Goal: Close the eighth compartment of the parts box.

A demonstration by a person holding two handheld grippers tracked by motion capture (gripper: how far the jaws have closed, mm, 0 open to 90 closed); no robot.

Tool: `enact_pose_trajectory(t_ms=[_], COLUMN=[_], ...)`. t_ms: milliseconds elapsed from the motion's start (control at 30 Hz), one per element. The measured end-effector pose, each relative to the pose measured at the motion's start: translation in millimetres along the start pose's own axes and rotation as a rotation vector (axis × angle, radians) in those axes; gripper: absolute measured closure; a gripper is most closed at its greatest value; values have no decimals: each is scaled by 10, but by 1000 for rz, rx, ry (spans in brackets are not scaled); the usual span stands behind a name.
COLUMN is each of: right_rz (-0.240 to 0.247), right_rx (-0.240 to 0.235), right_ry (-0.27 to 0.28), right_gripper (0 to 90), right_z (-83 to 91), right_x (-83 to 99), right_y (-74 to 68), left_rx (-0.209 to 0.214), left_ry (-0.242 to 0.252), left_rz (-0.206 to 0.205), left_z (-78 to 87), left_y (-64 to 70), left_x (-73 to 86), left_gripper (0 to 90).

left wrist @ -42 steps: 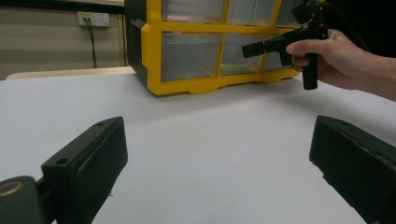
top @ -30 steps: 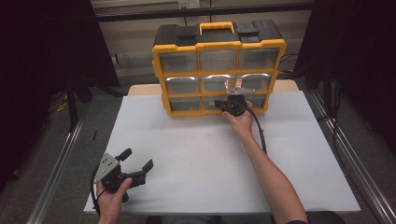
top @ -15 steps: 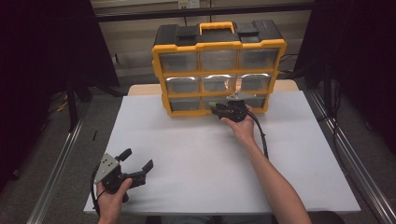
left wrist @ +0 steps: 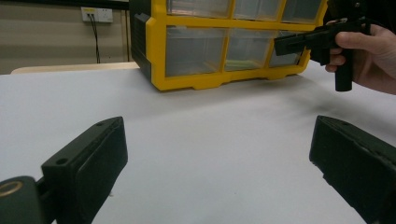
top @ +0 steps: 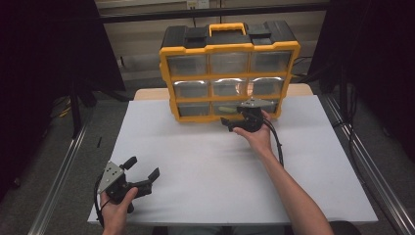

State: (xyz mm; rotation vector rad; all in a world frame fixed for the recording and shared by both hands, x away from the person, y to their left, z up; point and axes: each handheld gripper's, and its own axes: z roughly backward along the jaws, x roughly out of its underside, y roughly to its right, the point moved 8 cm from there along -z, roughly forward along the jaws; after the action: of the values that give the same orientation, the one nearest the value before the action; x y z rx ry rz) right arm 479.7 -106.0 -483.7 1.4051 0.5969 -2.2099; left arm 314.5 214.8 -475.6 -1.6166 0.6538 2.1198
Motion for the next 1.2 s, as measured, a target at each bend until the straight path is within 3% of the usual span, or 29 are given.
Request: enact_pose_trajectory(t_ms=[133,233,367,667,1200], right_rz=[-32,-25,-70,-18,-7], right_rx=[1,2,-30,77,91], right_ry=[18,30,67,88,104], right_gripper=[47,24,27,23,23], right_z=[79,160,261,483,902], right_x=[-6,-1,-5,48,194], right_y=[1,3,-7,20,19], left_rx=[-3,-14,-15,-16,-16], left_ry=[-1,-5,-7,-10,-9], left_rz=[-1,3,2,1,12], left_z=[-3,-7,-9,-10,-39], left_y=[-1,-7,-12,-22,1], left_x=[4,13,16,18,28], left_gripper=[44,44,44,44,44])
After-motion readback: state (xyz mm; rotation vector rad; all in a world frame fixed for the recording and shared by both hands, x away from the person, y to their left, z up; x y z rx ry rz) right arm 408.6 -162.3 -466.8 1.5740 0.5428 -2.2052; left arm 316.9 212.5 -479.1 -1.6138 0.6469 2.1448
